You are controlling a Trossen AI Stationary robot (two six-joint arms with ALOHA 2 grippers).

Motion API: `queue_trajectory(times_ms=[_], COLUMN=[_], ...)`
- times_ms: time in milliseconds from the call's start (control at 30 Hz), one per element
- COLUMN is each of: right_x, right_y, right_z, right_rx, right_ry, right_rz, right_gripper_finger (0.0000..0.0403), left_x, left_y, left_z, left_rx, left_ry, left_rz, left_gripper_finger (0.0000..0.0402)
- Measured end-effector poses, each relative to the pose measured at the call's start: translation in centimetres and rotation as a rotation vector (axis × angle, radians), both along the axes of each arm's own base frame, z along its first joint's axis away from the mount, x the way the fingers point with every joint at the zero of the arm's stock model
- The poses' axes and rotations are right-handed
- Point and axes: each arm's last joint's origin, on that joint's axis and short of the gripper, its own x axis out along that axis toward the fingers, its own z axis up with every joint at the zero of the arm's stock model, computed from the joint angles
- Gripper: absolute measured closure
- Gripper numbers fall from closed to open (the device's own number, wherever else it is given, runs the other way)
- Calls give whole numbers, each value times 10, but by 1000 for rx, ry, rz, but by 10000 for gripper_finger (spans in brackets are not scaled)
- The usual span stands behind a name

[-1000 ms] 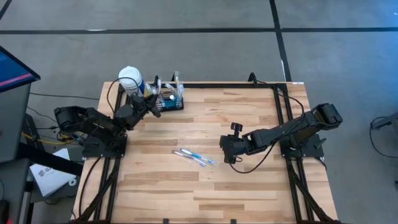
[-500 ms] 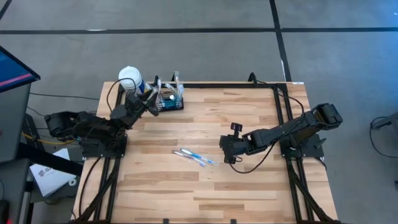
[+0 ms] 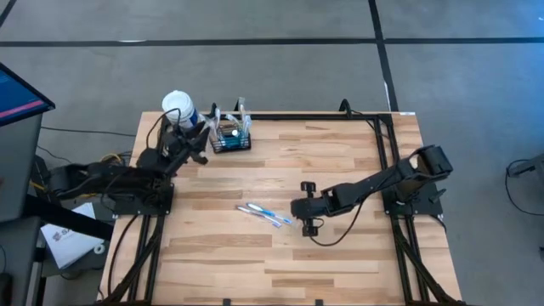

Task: Pick & Place toothbrushing station
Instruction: Put the blue toothbrush into the black wire organizer

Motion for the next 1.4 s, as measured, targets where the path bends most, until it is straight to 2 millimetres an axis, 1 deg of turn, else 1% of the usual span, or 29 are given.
queue_trajectory(times_ms=[100,167,400,500,667,800,900,1000,1233,1333,1400], right_x=[3,4,3,3,3,5,6,8,9,9,9], right_y=[2,3,5,6,6,6,7,8,9,10,12], right_z=[-6,-7,-5,-4,-4,-16,-28,-34,-34,-35,-35], right_rx=[21,42,116,149,165,170,172,184,205,200,197], right_ry=[7,7,10,15,13,44,81,93,82,79,77], right_rz=[16,28,72,64,44,21,20,14,-20,-18,-16], right_gripper_finger=[401,391,321,297,268,253,245,240,244,257,272], left_x=[1,2,11,16,22,26,27,28,28,28,28], left_y=[-8,-13,-28,-34,-40,-44,-46,-48,-49,-51,-52], left_z=[4,6,1,-2,-9,-14,-15,-16,-16,-16,-16], left_rx=[25,32,39,31,17,7,4,-2,-2,-1,-1], left_ry=[-22,-34,15,43,90,124,137,141,136,136,136], left_rz=[-70,-105,-206,-254,-307,-335,-348,-361,-373,-382,-389], left_gripper_finger=[255,258,268,268,270,270,270,270,270,270,270])
